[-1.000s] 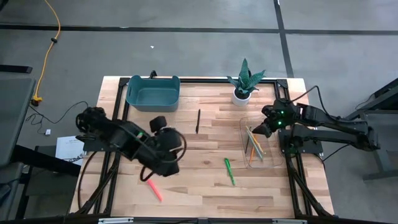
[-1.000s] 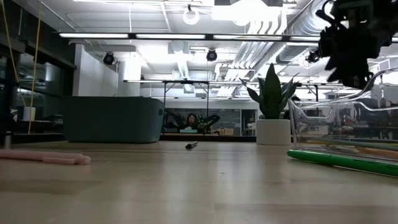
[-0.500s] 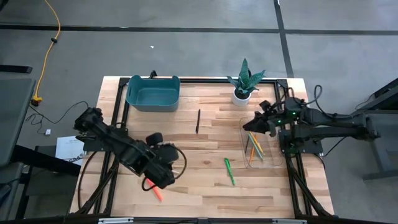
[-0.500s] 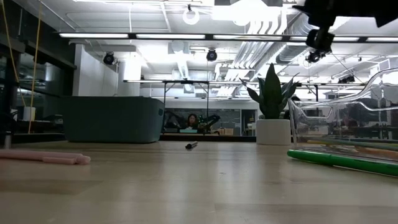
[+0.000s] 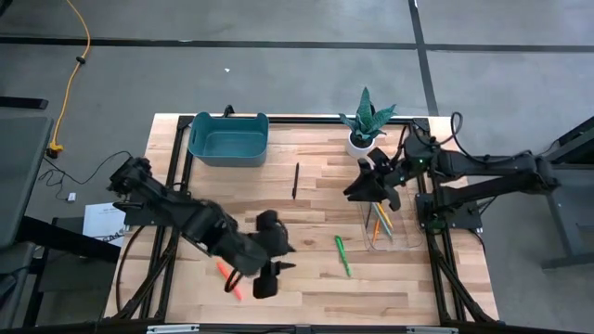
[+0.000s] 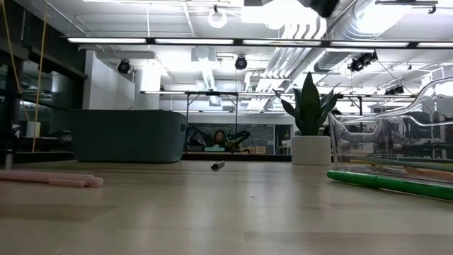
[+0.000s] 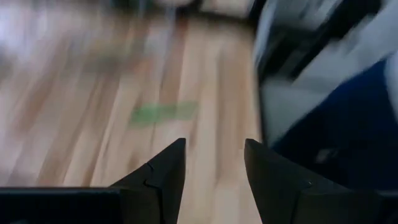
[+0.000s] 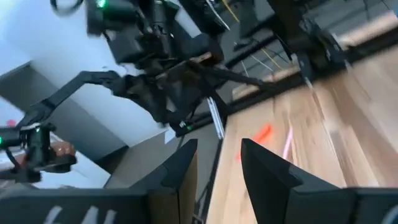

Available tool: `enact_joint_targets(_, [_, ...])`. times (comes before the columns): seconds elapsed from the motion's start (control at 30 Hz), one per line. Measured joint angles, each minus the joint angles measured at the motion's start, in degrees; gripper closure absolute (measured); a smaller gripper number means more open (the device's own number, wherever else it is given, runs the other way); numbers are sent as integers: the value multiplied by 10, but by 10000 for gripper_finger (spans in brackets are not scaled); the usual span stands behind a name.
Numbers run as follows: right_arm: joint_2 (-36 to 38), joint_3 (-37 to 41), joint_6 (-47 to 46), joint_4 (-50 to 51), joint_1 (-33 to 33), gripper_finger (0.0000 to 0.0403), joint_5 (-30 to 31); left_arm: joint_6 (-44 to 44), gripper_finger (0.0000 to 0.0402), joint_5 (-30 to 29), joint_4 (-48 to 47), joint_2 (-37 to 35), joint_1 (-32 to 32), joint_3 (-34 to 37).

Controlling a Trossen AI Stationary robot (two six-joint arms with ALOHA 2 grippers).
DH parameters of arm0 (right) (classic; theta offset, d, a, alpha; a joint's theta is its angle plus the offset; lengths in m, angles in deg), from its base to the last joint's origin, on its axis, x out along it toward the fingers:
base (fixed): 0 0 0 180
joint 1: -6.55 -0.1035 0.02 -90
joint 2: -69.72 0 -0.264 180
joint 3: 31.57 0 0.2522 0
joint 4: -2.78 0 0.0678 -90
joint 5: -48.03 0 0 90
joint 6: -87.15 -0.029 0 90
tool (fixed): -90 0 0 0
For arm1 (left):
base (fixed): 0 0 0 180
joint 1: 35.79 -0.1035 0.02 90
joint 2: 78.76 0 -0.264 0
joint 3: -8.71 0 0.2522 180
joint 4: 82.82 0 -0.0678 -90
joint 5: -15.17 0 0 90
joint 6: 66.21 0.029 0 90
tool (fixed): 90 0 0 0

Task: Sort pens & pencils
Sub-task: Adjust the transparent bin on the table

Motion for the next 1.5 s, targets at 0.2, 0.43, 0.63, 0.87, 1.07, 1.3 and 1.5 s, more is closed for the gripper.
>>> enact_joint_targets(0.2, [-58, -105, 50, 65, 4, 289, -40, 181, 252, -44, 139, -71, -2, -1])
enact_joint_targets(0.43, [-76, -130, 41, 61, 5, 289, 2, 291, 272, -25, 157, -153, 2, 27])
enact_joint_targets(0.63, [-82, -95, -43, -45, -10, 289, 102, 291, 336, 45, 197, -240, 2, 153])
enact_joint_targets(0.87, [-127, -102, -71, -95, -57, 289, 226, 270, 393, 66, 287, -391, 2, 334])
enact_joint_targets(1.07, [-213, -151, -95, -112, -102, 289, 302, 270, 385, 69, 300, -532, 2, 441])
enact_joint_targets(1.3, [-326, -267, -140, -5, -105, 289, 380, 267, 359, 58, 309, -669, 2, 540])
enact_joint_targets(1.5, [-402, -400, -165, 188, -86, 289, 407, 232, 342, 20, 303, -728, 2, 613])
